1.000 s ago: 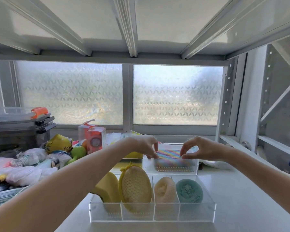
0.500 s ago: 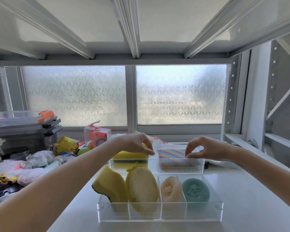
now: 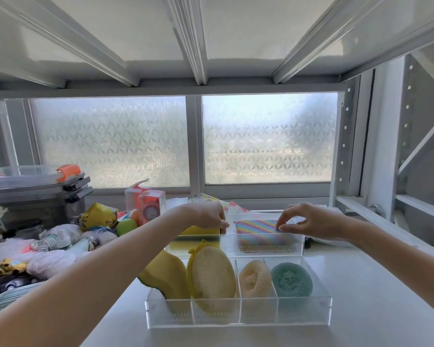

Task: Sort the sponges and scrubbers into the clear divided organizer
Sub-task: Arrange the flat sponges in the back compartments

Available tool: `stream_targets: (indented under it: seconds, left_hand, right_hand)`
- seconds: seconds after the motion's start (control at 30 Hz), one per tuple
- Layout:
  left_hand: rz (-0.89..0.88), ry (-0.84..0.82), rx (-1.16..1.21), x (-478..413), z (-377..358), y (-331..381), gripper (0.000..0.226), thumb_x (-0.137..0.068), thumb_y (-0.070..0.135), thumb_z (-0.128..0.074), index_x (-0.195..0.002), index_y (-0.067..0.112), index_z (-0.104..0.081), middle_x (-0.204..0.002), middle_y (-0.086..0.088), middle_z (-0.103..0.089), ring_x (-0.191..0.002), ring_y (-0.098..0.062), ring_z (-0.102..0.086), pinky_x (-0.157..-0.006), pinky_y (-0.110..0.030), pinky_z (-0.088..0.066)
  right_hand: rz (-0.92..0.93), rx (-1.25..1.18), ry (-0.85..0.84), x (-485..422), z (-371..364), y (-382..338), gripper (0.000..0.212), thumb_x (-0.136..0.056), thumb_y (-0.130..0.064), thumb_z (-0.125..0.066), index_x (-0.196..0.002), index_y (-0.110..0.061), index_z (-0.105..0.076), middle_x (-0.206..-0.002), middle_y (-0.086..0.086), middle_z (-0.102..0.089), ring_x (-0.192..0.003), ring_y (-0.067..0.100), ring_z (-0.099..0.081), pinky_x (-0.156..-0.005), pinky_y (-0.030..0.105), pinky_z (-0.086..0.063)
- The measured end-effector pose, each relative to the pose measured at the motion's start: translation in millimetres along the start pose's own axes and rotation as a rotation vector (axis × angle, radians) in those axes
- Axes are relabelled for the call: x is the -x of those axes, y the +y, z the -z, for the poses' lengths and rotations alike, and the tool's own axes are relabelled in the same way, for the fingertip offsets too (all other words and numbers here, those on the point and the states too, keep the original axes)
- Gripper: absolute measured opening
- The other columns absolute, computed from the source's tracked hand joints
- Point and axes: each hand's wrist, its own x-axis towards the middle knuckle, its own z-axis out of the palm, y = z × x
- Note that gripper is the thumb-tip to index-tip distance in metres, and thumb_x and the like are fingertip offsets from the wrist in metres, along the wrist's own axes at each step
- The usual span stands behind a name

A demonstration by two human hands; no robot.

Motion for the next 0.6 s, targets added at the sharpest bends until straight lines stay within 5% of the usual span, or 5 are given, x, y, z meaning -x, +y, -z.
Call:
stream_targets:
  seconds: [0.2,0.33,0.4,0.5,0.6]
  left_hand:
    - [-0.130,0.140,0.244,35,17,-8,0.034,-0.095,0.027,-0.049,-0.119,0.010,-0.065,-0.134,-0.005,-0.058,-0.123,-0.019,-0.052,-0.108,-0.037,-0.038]
    - [-0.075,0.335,0.413,110,27,-45,0.029,-0.095,0.023,-0.050,-0.119,0.017,-0.065,-0.124,0.002,-0.063,-0.098,-0.003,-0.059,-0.090,-0.027,-0.045]
    - [0.056,0.378,0.470,152,9,-71,0.026,-0.094,0.026,-0.052,-0.117,0.023,-0.064,-0.118,0.008,-0.064,-0.106,0.000,-0.057,-0.096,-0.030,-0.044]
    - [0.203,0.466,0.703,200,-40,-82,0.021,-0.093,0.019,-0.054,-0.113,0.020,-0.060,-0.113,0.003,-0.066,-0.114,-0.016,-0.058,-0.101,-0.034,-0.042]
    - [0.281,0.377,0.996,213,-85,-55,0.042,-0.077,0.012,-0.059,-0.118,0.006,-0.055,-0.111,-0.007,-0.069,-0.108,-0.023,-0.059,-0.098,-0.034,-0.043]
  right_hand:
    - [0.018,-0.018,0.054,15,1,-2,0.018,-0.094,-0.029,-0.055,-0.104,-0.030,-0.070,-0.111,-0.009,-0.064,-0.105,0.010,-0.061,-0.102,0.036,-0.048]
    - [0.019,-0.216,0.193,60,5,-4,0.028,-0.088,-0.043,-0.056,-0.113,-0.034,-0.064,-0.117,-0.018,-0.060,-0.114,0.004,-0.059,-0.101,0.019,-0.047]
    - [-0.018,-0.381,0.224,90,-3,-2,0.049,-0.073,-0.064,-0.058,-0.113,-0.036,-0.062,-0.115,-0.014,-0.064,-0.111,-0.003,-0.060,-0.095,0.014,-0.050]
    - [-0.146,-0.586,0.203,122,-34,5,0.068,-0.058,-0.067,-0.070,-0.113,-0.028,-0.061,-0.110,-0.001,-0.070,-0.103,0.001,-0.067,-0.092,0.030,-0.056]
    - [-0.261,-0.785,0.099,136,-64,-4,0.102,-0.034,-0.076,-0.078,-0.116,-0.016,-0.061,-0.109,0.003,-0.075,-0.100,0.008,-0.071,-0.079,0.025,-0.059]
